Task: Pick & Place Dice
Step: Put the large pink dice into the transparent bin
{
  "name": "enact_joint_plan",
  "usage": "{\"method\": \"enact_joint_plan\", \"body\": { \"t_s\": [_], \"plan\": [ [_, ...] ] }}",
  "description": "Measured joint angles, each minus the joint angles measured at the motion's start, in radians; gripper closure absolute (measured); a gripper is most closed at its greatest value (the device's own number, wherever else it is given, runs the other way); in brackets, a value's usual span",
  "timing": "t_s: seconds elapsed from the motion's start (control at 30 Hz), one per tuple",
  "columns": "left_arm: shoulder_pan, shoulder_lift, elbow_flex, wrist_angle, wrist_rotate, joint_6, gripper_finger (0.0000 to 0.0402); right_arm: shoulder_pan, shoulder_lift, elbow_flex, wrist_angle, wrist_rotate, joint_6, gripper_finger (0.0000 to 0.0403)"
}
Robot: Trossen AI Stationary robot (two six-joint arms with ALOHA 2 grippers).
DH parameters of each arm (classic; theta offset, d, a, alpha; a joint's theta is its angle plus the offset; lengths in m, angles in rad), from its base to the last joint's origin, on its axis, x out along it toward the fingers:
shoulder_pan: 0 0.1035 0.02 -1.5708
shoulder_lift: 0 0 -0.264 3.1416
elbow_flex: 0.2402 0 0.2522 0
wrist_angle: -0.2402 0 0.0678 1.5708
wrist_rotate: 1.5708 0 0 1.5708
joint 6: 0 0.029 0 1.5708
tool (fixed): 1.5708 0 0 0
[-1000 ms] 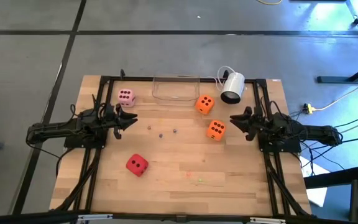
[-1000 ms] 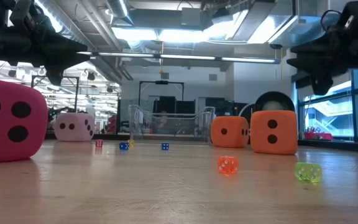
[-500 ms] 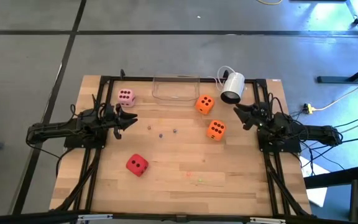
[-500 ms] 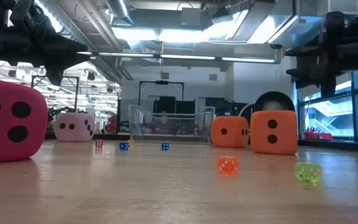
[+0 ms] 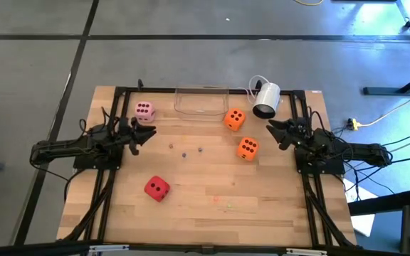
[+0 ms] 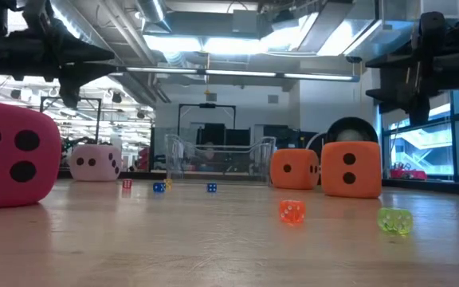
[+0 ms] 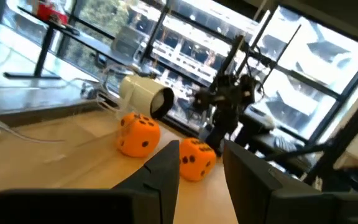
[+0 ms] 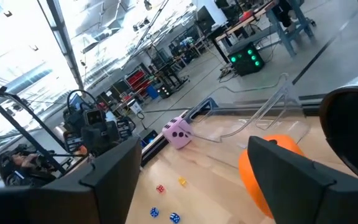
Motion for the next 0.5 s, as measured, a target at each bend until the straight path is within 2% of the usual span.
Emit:
{"method": "enact_joint_plan", "body": {
  "t_s": [0.17, 0.4, 0.5],
  "plan": [
    [0.000, 0.001, 0.000, -0.001, -0.083, -0.074, 0.0266, 0.000, 0.000, 0.000, 0.000, 0.009, -0.001, 0.0109],
    [0.000, 0.001, 0.000, 0.000, -0.118, -0.103, 0.0183, 0.000, 0.000, 0.000, 0.000, 0.046, -0.002, 0.0109],
    [0.000, 0.001, 0.001, -0.001, -0.118, -0.186, 0.0161, 0.000, 0.000, 0.000, 0.000, 0.046, -0.002, 0.0109]
  ]
}}
